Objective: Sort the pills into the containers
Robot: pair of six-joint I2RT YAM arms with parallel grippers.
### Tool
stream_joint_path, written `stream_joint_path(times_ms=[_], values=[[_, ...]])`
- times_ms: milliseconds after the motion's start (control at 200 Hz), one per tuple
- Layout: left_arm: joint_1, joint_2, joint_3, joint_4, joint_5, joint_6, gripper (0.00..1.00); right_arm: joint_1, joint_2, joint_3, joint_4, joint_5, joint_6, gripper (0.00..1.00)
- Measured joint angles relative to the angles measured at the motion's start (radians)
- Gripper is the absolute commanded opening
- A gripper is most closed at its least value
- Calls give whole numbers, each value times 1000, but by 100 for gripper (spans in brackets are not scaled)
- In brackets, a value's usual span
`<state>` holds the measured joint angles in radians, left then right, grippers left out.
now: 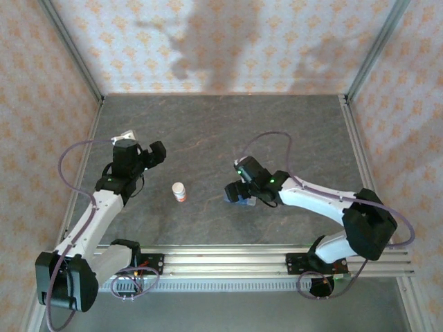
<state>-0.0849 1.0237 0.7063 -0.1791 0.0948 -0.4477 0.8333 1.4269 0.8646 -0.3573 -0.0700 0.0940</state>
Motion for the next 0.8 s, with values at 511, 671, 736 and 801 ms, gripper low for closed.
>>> stream_joint_path(times_ms=[511,671,736,801], values=[[-7,51,68,0,56,-19,100,15,116,61,-109,29,-108,99],[-8,64,80,0,61,-24,100,15,180,102,-145,28,-118,100],[-7,64,82,0,63,-24,100,15,196,111,-156,29,-118,100],[-8,64,84,0,63,-24,100,15,210,122,-167,30,-118,100]])
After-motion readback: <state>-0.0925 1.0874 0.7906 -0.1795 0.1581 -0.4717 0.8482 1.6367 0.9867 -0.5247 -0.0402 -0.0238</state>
